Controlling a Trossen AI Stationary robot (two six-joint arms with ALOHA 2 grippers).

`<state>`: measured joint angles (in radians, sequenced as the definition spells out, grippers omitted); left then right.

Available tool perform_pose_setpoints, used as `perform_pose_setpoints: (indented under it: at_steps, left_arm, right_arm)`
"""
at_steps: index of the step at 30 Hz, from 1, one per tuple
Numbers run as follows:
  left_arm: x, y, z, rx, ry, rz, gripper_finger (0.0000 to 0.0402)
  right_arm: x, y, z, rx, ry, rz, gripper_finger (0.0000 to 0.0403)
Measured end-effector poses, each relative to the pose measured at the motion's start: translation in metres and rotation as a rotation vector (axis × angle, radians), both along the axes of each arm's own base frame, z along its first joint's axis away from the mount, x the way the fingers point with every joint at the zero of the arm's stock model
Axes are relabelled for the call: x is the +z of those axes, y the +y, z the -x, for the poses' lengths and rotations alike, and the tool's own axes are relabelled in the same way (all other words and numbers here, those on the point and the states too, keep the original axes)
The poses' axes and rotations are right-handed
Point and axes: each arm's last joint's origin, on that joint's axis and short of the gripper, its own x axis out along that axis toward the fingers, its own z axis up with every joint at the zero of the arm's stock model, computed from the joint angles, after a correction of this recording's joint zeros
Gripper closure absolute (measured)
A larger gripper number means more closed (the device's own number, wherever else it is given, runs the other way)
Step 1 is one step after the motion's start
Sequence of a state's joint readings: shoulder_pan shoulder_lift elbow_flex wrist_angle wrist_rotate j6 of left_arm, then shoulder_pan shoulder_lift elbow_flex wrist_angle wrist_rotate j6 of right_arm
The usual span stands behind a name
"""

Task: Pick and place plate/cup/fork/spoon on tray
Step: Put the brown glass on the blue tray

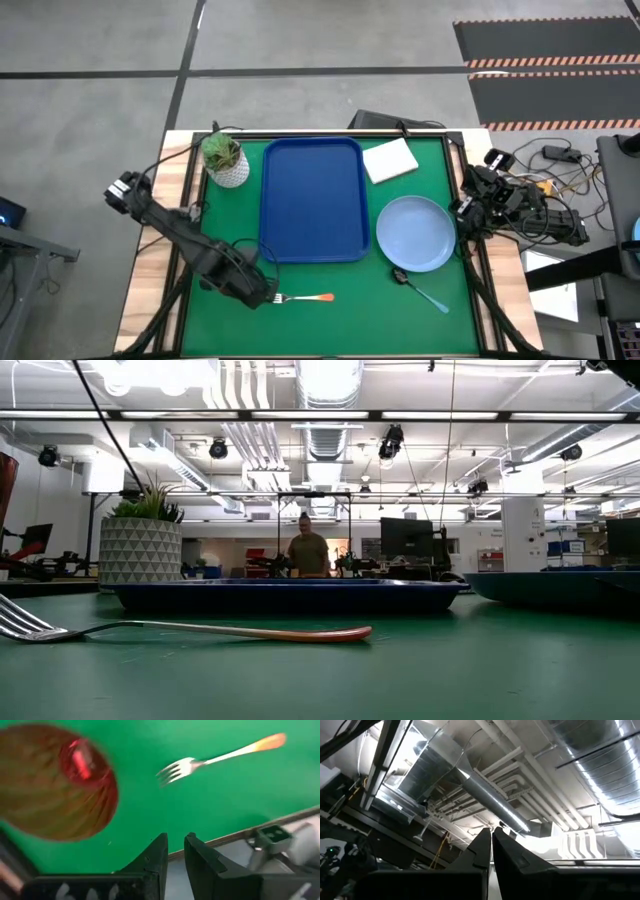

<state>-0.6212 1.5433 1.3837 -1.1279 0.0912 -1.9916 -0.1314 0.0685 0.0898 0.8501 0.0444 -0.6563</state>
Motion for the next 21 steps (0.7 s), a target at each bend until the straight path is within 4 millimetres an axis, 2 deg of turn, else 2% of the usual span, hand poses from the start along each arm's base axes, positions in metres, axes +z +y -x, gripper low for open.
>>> perform_pose_setpoints:
  at_steps: [4,9,14,21]
  left_arm:
    - [-0.004,-0.009,0.003,0.003,0.051,0.039,0.0357]
    - [0.0,-0.006,0.011,-0.035,0.06,0.003,0.0351]
    - [-0.002,-0.001,0.02,-0.064,0.128,-0.066,0.0313]
    - [-0.007,0.001,0.018,-0.107,0.074,-0.155,0.0258]
  right_arm:
    - [0.0,0.0,0.0,0.001,0.0,-0.001,0.0394]
    - [0.0,0.0,0.0,0.02,-0.004,-0.017,0.0394]
    - [0.0,0.0,0.0,0.031,-0.006,-0.026,0.0394]
    - [0.0,0.0,0.0,0.041,-0.008,-0.034,0.0394]
